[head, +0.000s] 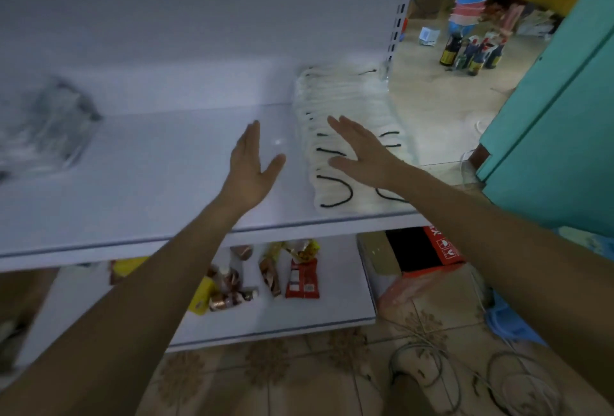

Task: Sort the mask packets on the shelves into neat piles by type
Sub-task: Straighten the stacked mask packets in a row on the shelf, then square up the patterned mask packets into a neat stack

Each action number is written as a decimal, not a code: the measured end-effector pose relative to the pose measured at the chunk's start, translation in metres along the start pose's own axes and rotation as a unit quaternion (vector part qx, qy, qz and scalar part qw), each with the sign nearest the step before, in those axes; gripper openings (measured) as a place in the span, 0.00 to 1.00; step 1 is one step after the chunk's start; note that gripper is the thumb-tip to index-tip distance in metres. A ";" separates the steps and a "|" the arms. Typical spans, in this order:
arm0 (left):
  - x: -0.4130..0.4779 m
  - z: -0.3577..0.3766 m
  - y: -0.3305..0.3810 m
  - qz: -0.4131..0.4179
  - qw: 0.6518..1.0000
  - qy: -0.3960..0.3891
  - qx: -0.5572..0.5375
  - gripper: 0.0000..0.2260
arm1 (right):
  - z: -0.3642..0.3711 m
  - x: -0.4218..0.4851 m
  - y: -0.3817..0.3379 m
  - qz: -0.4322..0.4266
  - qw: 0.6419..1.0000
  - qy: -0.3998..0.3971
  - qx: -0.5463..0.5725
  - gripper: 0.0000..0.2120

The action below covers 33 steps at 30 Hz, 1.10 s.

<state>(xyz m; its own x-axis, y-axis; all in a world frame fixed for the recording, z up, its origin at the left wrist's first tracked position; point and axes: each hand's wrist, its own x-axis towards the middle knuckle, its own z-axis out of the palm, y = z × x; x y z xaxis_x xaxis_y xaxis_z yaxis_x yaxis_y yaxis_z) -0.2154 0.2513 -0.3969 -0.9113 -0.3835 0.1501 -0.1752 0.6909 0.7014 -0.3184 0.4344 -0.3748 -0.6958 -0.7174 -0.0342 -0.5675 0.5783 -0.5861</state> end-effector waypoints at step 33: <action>-0.132 -0.327 -0.249 -0.123 0.989 0.047 0.061 0.28 | 0.238 0.090 -0.391 0.094 0.944 -0.059 0.311 0.31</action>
<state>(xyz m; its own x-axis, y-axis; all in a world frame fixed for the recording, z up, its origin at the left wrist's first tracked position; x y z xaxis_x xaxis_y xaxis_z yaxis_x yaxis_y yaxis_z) 0.0703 -0.0706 -0.3632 -0.7971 -0.6014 0.0534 -0.4369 0.6355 0.6366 -0.0541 0.0508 -0.3414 -0.6838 -0.6845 -0.2526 -0.0457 0.3857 -0.9215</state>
